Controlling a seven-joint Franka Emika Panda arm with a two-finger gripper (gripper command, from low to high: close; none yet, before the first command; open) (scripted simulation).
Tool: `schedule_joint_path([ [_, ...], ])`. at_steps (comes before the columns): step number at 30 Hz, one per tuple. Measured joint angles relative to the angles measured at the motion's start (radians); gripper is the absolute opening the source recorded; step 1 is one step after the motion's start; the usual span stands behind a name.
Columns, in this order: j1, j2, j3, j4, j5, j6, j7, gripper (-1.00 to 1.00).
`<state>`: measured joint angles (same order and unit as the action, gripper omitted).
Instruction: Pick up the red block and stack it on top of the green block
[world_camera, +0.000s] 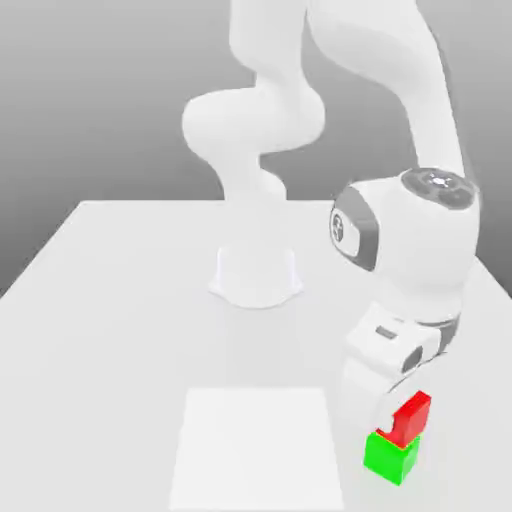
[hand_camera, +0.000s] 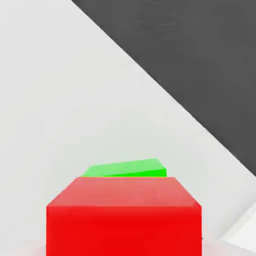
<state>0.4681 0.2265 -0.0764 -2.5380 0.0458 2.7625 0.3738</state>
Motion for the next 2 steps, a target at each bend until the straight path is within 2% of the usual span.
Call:
schedule_joint_path([
  [2,0.0,0.0,0.0,0.0,0.0,0.0,0.0,1.0],
])
